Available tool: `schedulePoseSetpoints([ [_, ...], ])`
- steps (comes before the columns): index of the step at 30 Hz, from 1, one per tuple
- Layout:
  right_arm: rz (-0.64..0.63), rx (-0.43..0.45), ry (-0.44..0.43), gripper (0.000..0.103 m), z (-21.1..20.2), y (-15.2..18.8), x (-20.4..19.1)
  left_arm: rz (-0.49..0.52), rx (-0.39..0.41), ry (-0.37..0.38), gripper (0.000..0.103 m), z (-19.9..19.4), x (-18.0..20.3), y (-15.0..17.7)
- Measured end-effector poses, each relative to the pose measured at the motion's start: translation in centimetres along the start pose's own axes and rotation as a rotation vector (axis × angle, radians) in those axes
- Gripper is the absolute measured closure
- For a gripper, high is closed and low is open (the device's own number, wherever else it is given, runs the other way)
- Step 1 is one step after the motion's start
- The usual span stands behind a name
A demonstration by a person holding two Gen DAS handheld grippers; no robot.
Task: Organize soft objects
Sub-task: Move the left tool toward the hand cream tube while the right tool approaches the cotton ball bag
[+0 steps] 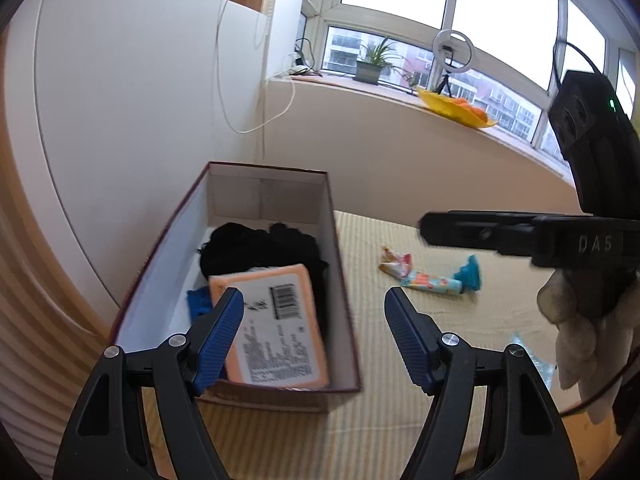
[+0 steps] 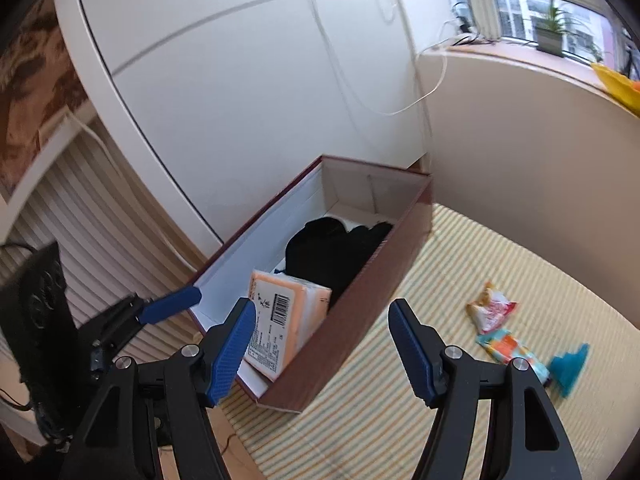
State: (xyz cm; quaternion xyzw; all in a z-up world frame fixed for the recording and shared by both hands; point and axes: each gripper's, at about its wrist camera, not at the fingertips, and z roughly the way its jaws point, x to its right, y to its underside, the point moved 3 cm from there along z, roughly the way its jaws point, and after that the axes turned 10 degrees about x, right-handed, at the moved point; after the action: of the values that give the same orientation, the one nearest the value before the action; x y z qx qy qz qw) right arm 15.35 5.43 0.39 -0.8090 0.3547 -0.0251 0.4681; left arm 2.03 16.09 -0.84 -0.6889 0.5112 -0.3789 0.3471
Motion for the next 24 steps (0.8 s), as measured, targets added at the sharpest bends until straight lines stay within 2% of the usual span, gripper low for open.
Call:
schedulePoseSetpoints([
  [5, 0.044, 0.039, 0.054, 0.038, -4.6, 1.3, 3.5, -0.003, -0.004, 0.053, 0.031, -0.5, 1.9, 0.3],
  [13, 0.153, 0.079, 0.238, 0.037, -13.4, 7.3, 12.8, 0.055, -0.066, 0.155, 0.031, 0.8, 7.1, 2.3],
  [16, 0.202, 0.067, 0.304, 0.027, -15.5, 10.2, 15.7, 0.088, -0.092, 0.191, 0.031, 1.7, 9.4, 3.2],
  [20, 0.267, 0.006, 0.333, 0.026, -16.1, 14.2, 18.6, 0.129, -0.125, 0.234, 0.031, 3.0, 12.1, 4.1],
  [24, 0.281, -0.062, 0.328, 0.026, -15.7, 17.7, 19.4, 0.176, -0.154, 0.257, 0.031, 4.4, 14.3, 4.6],
])
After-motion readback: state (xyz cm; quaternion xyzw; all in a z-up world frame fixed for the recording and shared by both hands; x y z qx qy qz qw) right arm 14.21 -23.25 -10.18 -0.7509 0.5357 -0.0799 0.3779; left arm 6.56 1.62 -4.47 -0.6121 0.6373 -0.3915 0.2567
